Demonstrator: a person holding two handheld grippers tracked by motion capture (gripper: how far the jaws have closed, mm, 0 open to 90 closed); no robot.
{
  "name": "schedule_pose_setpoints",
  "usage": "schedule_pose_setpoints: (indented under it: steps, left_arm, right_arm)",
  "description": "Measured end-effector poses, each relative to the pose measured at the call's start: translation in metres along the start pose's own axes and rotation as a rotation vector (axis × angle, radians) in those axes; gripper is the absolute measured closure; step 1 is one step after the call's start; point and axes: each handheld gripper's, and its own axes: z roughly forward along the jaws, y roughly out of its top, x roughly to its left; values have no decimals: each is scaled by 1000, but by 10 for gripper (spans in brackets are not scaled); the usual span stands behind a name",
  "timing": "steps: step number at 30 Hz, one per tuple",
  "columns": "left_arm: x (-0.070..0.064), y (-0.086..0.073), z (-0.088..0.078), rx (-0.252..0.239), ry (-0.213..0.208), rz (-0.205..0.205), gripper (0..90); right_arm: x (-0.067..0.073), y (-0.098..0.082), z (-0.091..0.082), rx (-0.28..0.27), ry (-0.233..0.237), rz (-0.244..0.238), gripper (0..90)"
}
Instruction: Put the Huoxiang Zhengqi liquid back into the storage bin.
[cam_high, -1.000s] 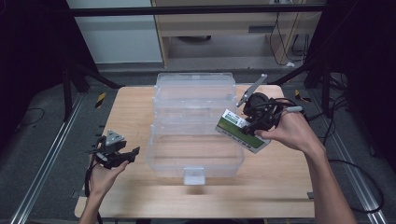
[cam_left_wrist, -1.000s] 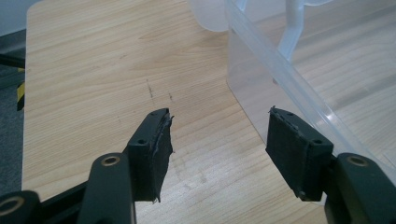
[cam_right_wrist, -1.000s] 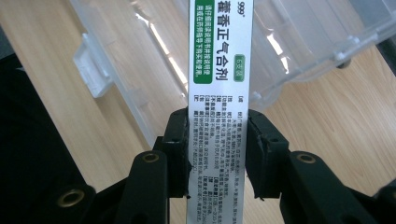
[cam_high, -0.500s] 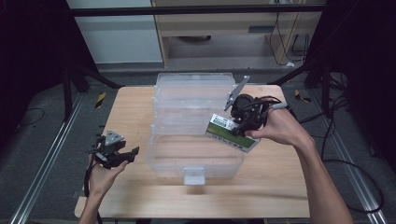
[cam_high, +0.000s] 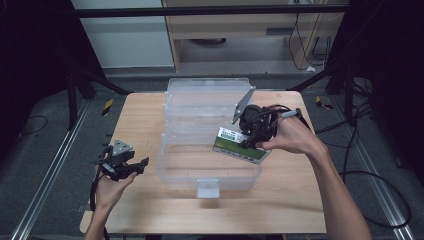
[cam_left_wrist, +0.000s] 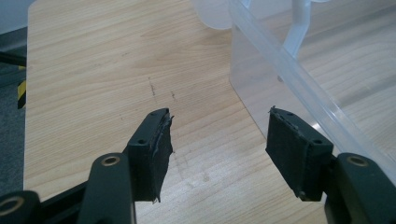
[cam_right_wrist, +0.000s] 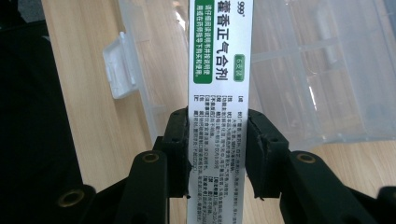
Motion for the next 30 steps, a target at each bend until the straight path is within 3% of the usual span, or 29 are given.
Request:
schedule_pose_setpoints:
  steps: [17,30]
  left_arm:
    - [1,0,0,0,1,0,393]
    - [1,0,0,2,1,1,393]
  right_arm:
    - [7,6,22,37,34,-104,642]
    - [11,8,39,87,73,-142,642]
